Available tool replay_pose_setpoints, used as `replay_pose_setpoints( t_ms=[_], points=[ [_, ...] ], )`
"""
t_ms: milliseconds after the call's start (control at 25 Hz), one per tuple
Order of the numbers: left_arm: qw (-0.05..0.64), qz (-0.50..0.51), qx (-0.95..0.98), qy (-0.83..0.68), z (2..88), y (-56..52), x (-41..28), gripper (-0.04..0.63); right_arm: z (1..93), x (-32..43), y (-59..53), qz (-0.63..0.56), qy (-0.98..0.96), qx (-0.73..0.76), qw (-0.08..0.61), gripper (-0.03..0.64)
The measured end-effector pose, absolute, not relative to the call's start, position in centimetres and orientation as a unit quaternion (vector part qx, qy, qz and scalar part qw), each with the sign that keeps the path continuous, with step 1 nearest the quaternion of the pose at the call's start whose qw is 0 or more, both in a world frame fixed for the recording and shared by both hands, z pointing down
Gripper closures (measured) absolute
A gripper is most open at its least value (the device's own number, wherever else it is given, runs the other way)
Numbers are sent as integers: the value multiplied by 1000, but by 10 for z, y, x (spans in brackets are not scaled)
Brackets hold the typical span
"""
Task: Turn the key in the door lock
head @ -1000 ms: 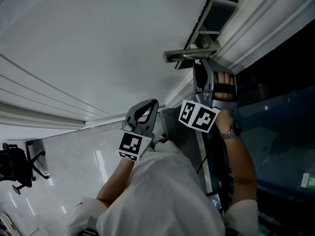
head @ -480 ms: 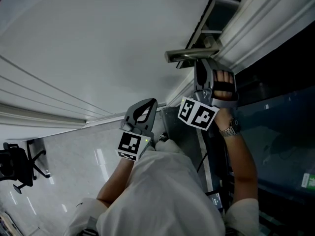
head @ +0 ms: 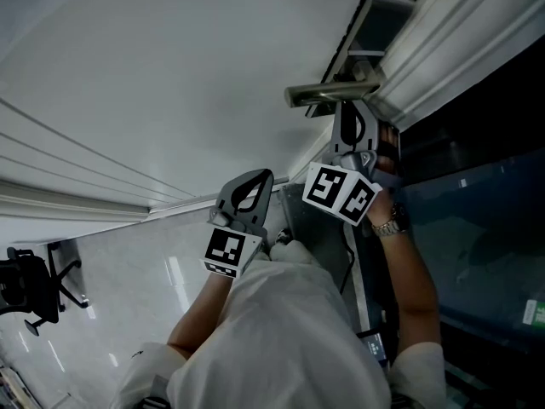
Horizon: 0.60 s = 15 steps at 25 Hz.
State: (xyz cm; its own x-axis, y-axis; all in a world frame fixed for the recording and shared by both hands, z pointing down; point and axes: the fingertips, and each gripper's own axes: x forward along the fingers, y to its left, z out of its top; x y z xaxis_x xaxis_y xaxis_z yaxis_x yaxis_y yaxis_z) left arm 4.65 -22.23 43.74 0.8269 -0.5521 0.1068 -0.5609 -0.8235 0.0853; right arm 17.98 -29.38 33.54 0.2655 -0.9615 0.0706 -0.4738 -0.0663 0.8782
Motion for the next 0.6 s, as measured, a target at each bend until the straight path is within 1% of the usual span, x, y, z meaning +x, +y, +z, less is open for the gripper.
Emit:
replay_pose_setpoints(
  t_ms=[160,440,600],
  points=[
    [58,40,954,-292,439,-222,46,589,334,182,-294,-235,-567,699,367,603],
    [55,40,954,-290,438,-223,49,589,331,184,-295,-91,-635,736,215,603],
    [57,40,954,-291,439,-223,50,589,330,186,-295,-49,-647,742,171,603]
  ],
)
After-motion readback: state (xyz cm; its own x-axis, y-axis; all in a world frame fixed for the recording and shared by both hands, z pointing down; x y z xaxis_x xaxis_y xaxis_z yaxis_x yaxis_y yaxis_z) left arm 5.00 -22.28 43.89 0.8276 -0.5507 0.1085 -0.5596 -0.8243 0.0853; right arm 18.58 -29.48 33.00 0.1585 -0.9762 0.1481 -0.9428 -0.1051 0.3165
